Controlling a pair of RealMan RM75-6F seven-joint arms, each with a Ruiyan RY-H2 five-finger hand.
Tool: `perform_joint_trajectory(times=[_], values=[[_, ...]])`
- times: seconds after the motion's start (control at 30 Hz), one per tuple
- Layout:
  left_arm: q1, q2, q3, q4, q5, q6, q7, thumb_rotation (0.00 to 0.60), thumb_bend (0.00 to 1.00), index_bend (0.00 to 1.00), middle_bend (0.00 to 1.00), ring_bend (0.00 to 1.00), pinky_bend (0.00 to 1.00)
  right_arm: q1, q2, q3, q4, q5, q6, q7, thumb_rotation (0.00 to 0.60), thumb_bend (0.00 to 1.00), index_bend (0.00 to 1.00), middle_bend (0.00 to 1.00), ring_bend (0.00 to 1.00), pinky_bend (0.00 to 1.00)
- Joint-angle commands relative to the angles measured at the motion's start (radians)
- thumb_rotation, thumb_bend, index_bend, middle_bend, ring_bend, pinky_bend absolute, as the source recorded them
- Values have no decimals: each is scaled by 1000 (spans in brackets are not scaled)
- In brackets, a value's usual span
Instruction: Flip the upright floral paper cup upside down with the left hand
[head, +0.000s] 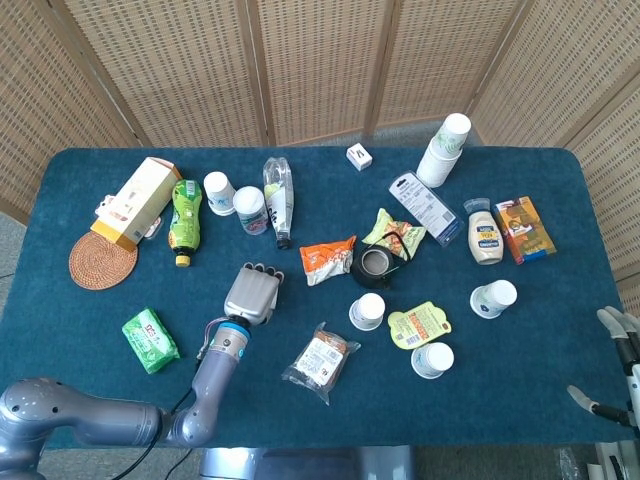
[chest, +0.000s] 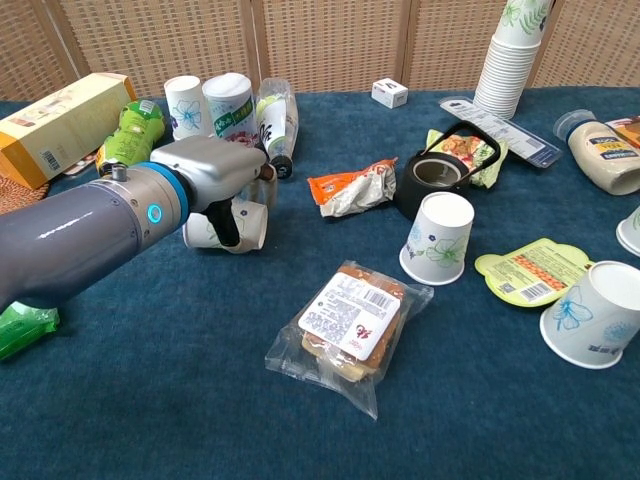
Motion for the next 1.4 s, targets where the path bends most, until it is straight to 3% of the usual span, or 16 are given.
perform_joint_trajectory(times=[0.03, 0.23, 0.43, 0.6, 0.87, 1.4], values=[[0, 1, 4, 3, 1, -3, 6, 600, 330, 352, 413, 320, 354, 0, -1, 0, -2, -1, 1, -3, 600, 22, 0, 0, 0, 0], [4, -1, 1, 4, -1, -2, 0, 600, 337, 366, 428, 337, 367, -1, 0, 2, 1, 4, 3, 1, 600, 22, 0, 0, 0, 0], [45, 36, -18, -53, 79, 6, -126, 600, 337, 366, 429, 337, 368, 0, 0, 0, 4, 2, -1, 6, 600, 22, 0, 0, 0, 0], [123, 71, -31, -88, 191, -14, -371, 600, 335, 366, 428, 338, 369, 0, -3, -2, -1, -3, 1, -10, 600, 22, 0, 0, 0, 0], [231, 59, -32, -12, 336, -79, -776, 600, 326, 376, 430, 340, 369, 1, -8, -6, -9, -9, -2, -35, 600, 21, 0, 0, 0, 0], [325, -78, -34, 237, 601, -66, -1312, 600, 315, 369, 427, 327, 346, 3, -12, -7, -8, -6, -7, -44, 600, 21, 0, 0, 0, 0]])
